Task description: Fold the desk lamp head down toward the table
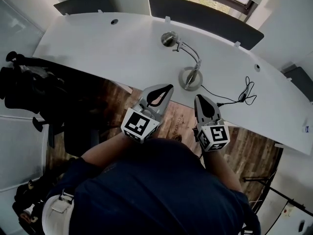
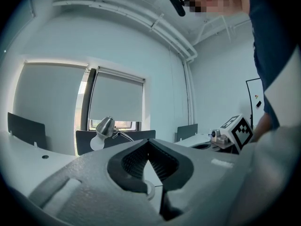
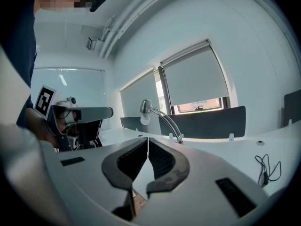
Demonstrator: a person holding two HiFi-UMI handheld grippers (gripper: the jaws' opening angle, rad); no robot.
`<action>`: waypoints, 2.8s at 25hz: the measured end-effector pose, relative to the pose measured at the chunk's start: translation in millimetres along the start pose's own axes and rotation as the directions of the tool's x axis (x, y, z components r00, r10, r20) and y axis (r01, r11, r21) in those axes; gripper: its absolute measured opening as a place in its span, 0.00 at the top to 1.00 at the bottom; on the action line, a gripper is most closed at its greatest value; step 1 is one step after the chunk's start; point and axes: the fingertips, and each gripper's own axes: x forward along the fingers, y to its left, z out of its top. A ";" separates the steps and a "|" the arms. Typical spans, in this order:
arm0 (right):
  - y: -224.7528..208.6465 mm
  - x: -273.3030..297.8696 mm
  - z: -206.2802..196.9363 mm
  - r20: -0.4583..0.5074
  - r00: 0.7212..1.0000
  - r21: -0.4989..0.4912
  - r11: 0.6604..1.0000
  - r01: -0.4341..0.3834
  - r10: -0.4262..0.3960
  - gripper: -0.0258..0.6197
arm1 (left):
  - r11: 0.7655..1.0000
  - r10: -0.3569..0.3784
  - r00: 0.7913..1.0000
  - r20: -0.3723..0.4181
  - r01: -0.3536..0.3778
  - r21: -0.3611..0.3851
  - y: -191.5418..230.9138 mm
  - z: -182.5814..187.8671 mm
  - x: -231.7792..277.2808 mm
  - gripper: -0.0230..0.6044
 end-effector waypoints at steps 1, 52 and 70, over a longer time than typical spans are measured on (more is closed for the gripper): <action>-1.9 2.9 -1.0 -0.003 1.000 -0.001 1.000 0.006 -0.006 0.94 | 1.000 -0.002 1.000 -0.003 0.002 0.001 2.0 -1.1 2.2 0.96; -111.1 131.2 -88.1 -0.213 0.972 -0.128 0.989 0.071 -0.097 0.71 | 0.902 0.207 0.973 -0.101 -0.150 0.404 70.8 3.2 100.0 0.78; -119.7 162.2 -96.3 -0.212 0.970 -0.183 0.980 0.079 -0.118 0.74 | 0.824 0.263 0.956 -0.130 -0.152 0.546 77.5 -8.7 124.1 0.78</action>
